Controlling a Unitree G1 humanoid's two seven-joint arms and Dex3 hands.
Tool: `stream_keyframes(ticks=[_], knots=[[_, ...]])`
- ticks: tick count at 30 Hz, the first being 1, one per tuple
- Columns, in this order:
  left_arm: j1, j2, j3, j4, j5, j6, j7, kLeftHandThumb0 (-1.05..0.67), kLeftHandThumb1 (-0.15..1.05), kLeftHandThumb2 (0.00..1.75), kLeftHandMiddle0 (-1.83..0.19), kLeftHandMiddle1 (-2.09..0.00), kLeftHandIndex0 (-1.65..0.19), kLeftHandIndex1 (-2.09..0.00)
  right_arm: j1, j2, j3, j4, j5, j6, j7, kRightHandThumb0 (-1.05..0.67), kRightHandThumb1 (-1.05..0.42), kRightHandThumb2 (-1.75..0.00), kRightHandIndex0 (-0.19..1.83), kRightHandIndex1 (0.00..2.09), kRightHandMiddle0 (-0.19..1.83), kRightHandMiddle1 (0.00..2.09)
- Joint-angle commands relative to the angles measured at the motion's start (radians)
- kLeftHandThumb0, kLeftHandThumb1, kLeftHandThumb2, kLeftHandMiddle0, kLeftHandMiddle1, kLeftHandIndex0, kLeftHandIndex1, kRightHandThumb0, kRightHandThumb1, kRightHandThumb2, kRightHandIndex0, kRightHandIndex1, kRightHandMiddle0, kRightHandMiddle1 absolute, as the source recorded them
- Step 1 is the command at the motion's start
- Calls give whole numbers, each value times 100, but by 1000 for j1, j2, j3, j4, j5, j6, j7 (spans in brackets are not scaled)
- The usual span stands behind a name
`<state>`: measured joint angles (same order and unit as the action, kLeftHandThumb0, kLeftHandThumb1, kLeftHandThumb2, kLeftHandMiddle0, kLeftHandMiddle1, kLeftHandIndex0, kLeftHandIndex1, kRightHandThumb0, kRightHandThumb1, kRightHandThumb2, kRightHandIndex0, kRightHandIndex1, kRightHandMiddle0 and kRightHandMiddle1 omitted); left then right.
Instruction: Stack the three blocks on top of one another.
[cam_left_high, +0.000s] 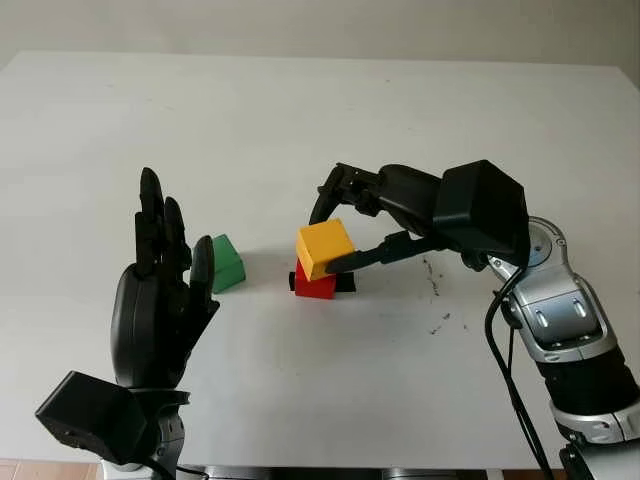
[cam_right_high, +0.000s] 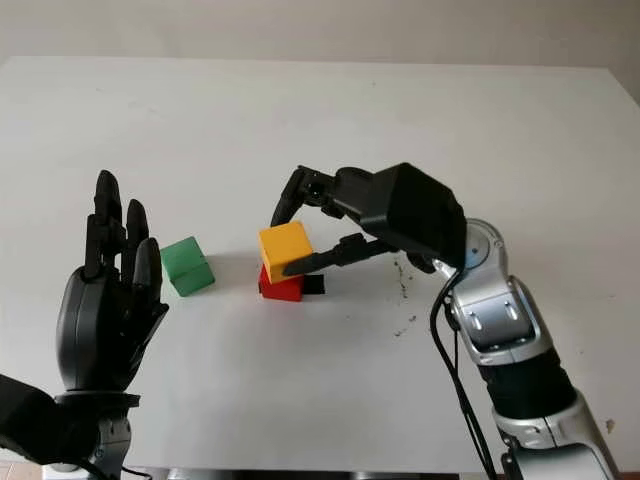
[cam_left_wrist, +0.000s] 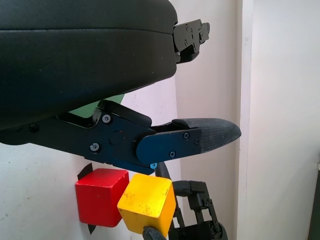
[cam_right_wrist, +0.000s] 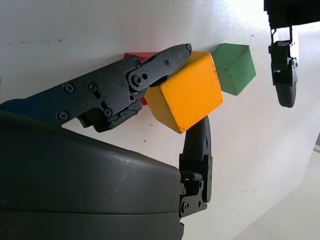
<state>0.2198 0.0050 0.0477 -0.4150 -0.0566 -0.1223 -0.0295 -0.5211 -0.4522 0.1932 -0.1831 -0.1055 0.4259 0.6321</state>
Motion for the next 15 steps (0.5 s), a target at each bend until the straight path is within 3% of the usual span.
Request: stream_keyframes(ticks=[1, 15], knots=[[5, 0, -3, -10, 2, -11, 1, -63, 105, 53, 18, -5, 19, -5, 17, 5, -11, -33, 5, 6, -17, -38, -98, -6, 13, 5, 11, 176], [8, -5, -8, -9, 6, -12, 7, -63, 105, 53, 18, -5, 19, -5, 48, 55, 7, -41, -3, 30, -99, -38, -101, -6, 11, 4, 5, 177]])
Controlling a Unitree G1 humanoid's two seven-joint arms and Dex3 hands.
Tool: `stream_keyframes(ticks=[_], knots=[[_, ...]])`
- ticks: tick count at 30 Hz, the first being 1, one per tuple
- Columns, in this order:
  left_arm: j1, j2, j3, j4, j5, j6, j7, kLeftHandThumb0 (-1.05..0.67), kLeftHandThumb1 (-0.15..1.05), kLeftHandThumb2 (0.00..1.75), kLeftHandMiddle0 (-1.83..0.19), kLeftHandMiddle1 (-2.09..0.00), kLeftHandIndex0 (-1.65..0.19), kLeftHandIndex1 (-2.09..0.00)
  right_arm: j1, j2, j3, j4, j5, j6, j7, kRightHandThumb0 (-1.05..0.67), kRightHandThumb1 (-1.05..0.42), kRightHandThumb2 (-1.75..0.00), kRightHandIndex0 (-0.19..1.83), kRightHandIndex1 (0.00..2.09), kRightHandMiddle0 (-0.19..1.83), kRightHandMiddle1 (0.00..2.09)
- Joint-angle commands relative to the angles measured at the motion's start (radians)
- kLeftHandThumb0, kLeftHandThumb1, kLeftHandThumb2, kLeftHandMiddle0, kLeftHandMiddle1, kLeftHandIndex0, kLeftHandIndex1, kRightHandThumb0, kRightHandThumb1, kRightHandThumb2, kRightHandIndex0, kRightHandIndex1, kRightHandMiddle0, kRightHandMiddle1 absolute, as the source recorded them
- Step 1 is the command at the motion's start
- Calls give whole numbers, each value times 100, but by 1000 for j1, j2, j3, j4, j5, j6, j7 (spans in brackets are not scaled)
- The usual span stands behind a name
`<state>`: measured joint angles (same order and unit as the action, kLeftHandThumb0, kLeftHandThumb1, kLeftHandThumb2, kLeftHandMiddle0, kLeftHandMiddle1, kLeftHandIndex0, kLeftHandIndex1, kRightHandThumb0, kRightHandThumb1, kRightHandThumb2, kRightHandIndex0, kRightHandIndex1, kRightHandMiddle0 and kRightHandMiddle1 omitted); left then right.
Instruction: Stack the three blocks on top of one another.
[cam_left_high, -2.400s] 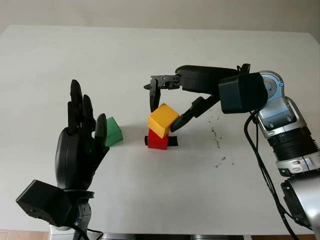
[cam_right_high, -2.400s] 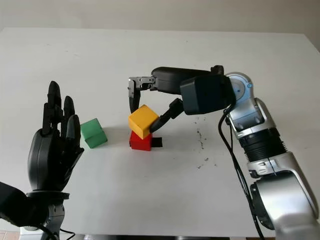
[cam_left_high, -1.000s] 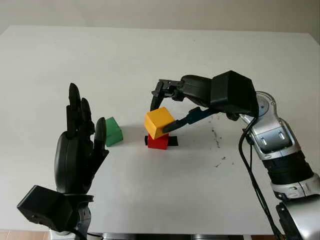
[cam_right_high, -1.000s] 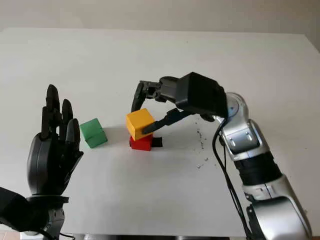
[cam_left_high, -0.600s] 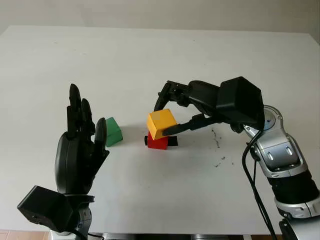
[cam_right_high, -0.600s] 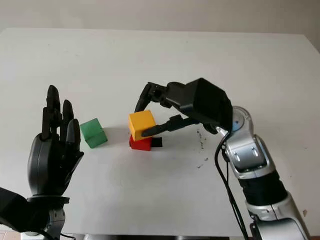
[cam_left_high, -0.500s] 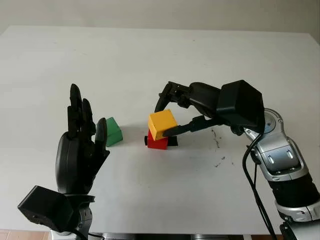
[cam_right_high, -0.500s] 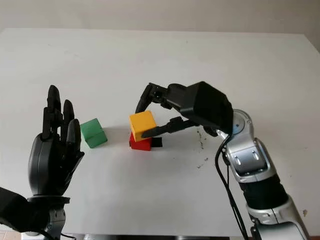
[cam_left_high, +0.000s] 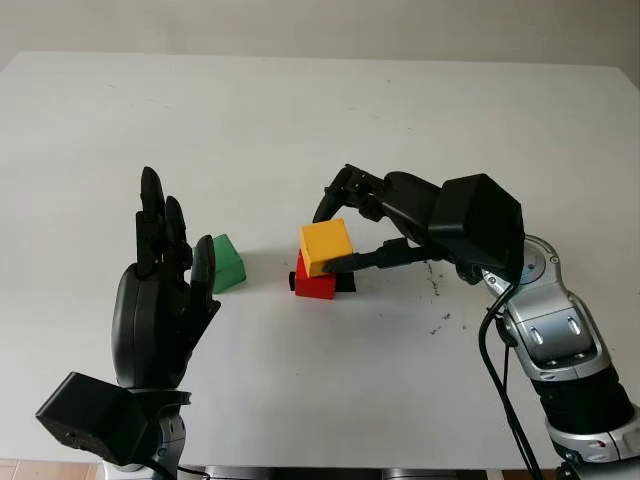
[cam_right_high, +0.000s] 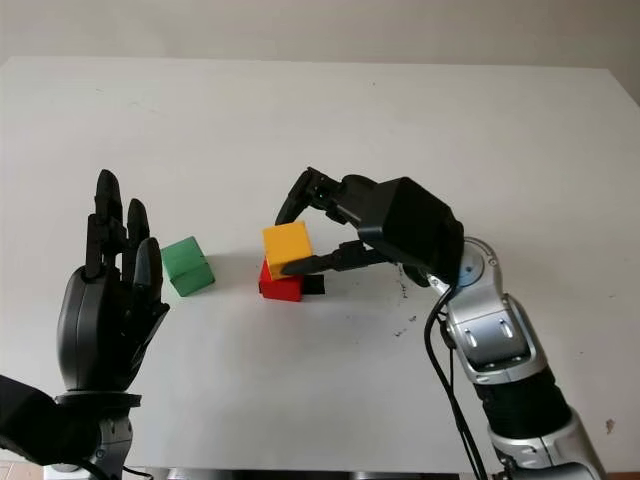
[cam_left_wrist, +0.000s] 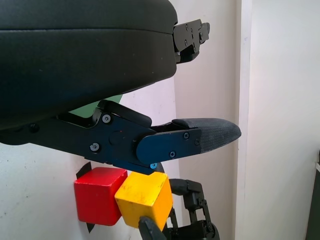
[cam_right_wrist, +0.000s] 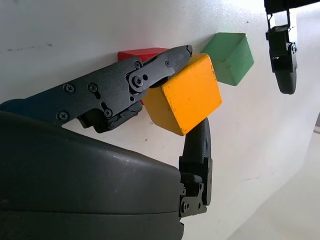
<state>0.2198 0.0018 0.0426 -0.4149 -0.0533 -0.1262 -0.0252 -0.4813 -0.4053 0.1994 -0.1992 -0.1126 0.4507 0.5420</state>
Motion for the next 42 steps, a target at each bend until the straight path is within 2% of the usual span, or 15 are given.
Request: stream_keyframes(ticks=[1, 13, 33, 42], knots=[[8, -1, -3, -9, 2, -9, 2, -63, 105, 53, 18, -5, 19, -4, 9, 12, 1, -24, 4, 8, -13, -38, -102, -6, 11, 4, 5, 177], [11, -5, -6, -8, -5, -11, 5, -63, 105, 53, 18, -5, 19, -4, 22, 46, 5, -25, 20, 52, -30, -40, -104, -6, 11, 5, 2, 178], [17, -3, -6, -16, 1, -11, 4, -63, 105, 53, 19, -5, 19, -3, 75, 27, 18, -72, 4, 94, -25, -39, -104, -6, 11, 5, 1, 180], [16, -3, -6, -10, 3, -15, 4, -63, 105, 53, 19, -5, 19, -3, 88, 20, 29, -57, -11, 54, -33, -39, -104, -6, 10, 5, 0, 179]])
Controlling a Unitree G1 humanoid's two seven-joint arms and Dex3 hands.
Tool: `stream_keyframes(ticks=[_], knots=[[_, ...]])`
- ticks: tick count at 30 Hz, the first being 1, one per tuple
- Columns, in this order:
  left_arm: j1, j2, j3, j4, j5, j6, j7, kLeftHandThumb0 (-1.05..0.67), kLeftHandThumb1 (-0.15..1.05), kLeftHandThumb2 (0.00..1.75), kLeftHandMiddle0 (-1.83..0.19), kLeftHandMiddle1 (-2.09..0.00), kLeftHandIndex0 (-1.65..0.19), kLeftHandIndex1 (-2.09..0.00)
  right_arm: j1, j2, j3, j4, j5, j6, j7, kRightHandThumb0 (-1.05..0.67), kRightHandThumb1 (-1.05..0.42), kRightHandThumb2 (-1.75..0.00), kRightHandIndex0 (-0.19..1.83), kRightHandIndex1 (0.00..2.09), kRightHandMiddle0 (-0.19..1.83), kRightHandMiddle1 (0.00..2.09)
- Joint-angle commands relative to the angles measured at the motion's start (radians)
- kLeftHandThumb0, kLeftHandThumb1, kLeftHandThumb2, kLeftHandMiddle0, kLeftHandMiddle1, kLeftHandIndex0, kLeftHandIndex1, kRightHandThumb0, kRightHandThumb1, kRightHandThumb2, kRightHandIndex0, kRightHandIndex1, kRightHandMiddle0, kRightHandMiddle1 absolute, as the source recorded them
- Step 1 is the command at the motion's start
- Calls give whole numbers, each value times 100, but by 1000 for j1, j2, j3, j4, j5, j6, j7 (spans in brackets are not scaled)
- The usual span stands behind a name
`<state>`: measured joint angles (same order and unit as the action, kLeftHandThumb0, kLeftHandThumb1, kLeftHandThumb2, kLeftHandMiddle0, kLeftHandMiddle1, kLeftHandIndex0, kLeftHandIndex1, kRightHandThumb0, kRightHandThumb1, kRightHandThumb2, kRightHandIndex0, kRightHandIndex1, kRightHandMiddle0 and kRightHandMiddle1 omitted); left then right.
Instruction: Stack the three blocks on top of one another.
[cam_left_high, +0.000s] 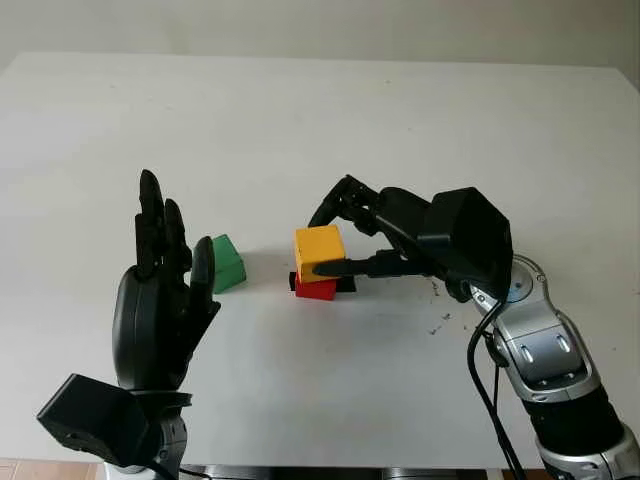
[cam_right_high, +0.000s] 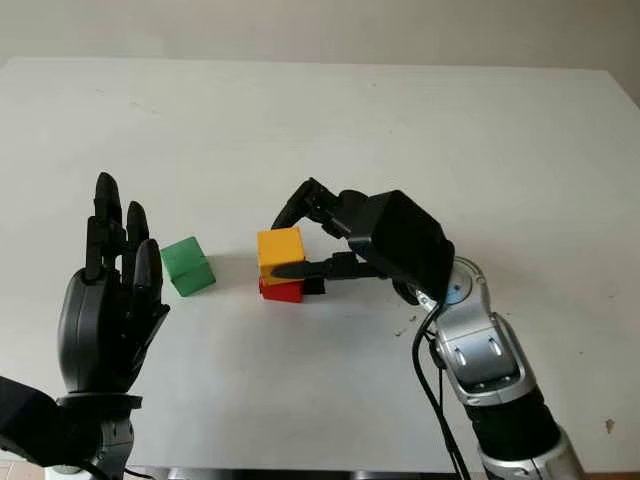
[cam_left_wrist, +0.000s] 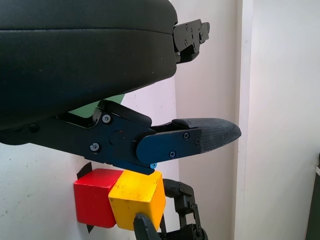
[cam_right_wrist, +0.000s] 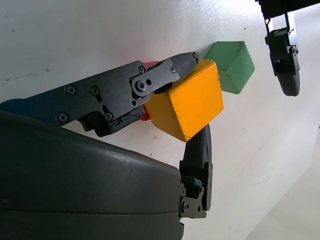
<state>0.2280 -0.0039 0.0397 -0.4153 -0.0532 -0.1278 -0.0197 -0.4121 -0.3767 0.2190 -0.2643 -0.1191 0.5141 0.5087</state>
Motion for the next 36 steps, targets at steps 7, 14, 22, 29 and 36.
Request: stream_keyframes(ticks=[7, 14, 22, 29, 36], knots=[[8, 2, 0, -4, -6, -21, -7, -63, 105, 53, 19, -4, 19, -3, 7, -16, 31, 31, -23, -22, 7, -41, -103, -5, 8, 4, -9, 171], [7, 1, -2, -5, -3, -17, -4, -63, 105, 53, 19, -4, 19, -3, 6, -64, 42, 51, -26, -120, 76, -53, -97, -5, -15, 3, -17, 77], [8, 2, -3, -5, 9, -21, -1, -63, 105, 53, 19, -5, 19, -4, 25, -110, 59, 108, -73, -375, 93, -61, -92, -5, -19, 0, -13, 19], [10, 2, 0, -3, -1, -20, -5, -64, 105, 53, 19, -5, 19, -4, 18, -166, 54, 114, -95, -510, 143, -74, -90, -5, -19, 0, -19, 5], [18, 6, 11, 1, 0, -35, -3, -64, 105, 52, 18, -6, 19, -5, -4, -196, -70, 107, 24, -520, 178, -79, -95, -7, -19, 0, -19, 0]])
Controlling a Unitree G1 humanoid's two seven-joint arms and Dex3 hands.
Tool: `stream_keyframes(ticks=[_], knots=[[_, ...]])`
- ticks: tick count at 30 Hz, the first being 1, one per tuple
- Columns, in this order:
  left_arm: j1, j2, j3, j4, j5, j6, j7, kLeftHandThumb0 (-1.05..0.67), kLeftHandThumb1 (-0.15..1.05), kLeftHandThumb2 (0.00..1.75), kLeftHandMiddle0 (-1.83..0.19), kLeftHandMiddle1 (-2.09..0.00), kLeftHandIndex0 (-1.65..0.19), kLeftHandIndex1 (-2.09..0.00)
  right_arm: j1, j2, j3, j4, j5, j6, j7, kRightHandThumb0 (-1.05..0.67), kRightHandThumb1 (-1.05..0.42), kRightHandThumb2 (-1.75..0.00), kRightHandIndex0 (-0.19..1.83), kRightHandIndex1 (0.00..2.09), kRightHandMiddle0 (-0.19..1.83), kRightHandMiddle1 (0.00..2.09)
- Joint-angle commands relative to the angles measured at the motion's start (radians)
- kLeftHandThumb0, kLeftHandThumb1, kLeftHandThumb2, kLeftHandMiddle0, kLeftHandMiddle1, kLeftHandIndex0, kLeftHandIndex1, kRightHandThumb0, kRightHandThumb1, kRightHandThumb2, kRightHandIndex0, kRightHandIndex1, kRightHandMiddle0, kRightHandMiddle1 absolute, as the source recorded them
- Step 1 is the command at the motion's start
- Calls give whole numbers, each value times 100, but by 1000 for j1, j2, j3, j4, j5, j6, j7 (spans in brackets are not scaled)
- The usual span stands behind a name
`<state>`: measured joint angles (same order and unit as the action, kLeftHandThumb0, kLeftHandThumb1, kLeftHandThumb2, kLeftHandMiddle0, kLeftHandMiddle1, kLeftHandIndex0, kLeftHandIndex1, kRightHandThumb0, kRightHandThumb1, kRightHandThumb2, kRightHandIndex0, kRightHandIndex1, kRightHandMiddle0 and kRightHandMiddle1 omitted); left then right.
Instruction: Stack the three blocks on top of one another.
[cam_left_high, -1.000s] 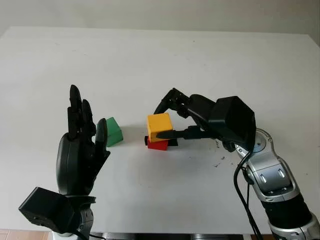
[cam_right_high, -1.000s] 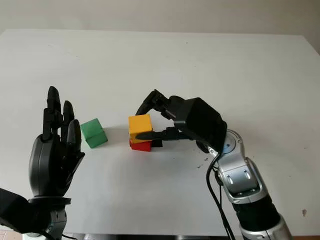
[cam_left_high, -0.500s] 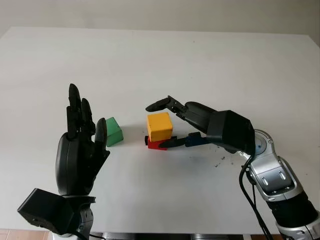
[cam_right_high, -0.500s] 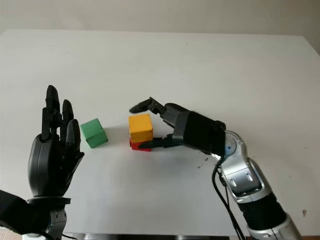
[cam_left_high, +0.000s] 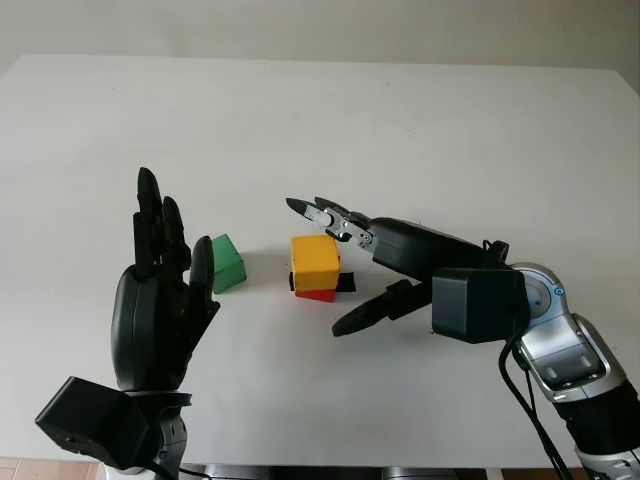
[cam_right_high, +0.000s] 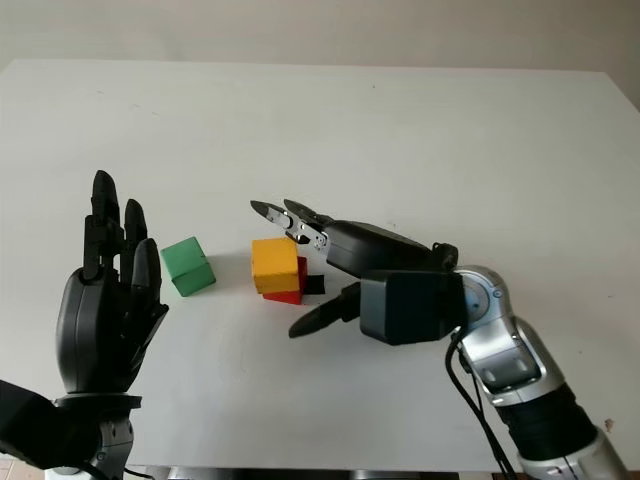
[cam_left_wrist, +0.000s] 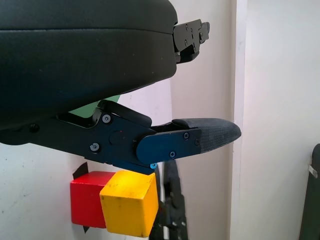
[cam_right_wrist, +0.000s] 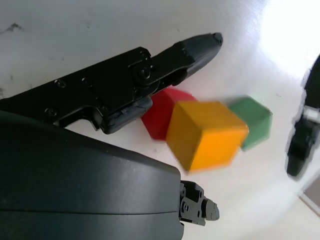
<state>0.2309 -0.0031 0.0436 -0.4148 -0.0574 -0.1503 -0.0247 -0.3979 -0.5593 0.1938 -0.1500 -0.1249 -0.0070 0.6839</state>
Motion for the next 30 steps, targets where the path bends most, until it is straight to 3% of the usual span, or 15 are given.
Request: stream_keyframes(ticks=[1, 8, 20, 23, 26, 30], knots=[[16, 7, 10, 1, 5, -14, 2, -64, 105, 52, 18, -6, 19, -5, -21, -15, -65, -8, 52, 10, 5, -78, -97, -8, -19, 0, -19, 0], [14, 24, 24, -5, 5, -2, -4, -64, 105, 53, 18, -5, 19, -5, -21, 23, -184, 38, 89, 19, -125, -89, -105, -17, -19, 0, -19, 0], [-6, 65, 48, -11, -43, 16, -49, -62, 105, 53, 19, -5, 19, -4, -4, 71, -287, 118, 156, 68, -269, -78, -103, -7, -19, 0, -19, 0], [-13, 74, 61, -6, -55, 15, -58, -62, 105, 53, 19, -4, 19, -3, 16, 92, -303, 108, 184, 88, -287, -77, -105, -22, -19, 0, -19, 0], [-27, 97, 87, -16, -15, 20, -39, -62, 105, 51, 12, -7, 15, -5, 54, 118, -317, 41, 229, 223, -309, -78, -105, -41, -19, 0, -19, 0], [-40, 181, 144, -96, 249, 82, 35, -61, 105, 38, -20, -9, -8, -9, 111, 206, -351, -11, 349, 335, -339, -72, -105, -48, -19, 0, -19, 0]])
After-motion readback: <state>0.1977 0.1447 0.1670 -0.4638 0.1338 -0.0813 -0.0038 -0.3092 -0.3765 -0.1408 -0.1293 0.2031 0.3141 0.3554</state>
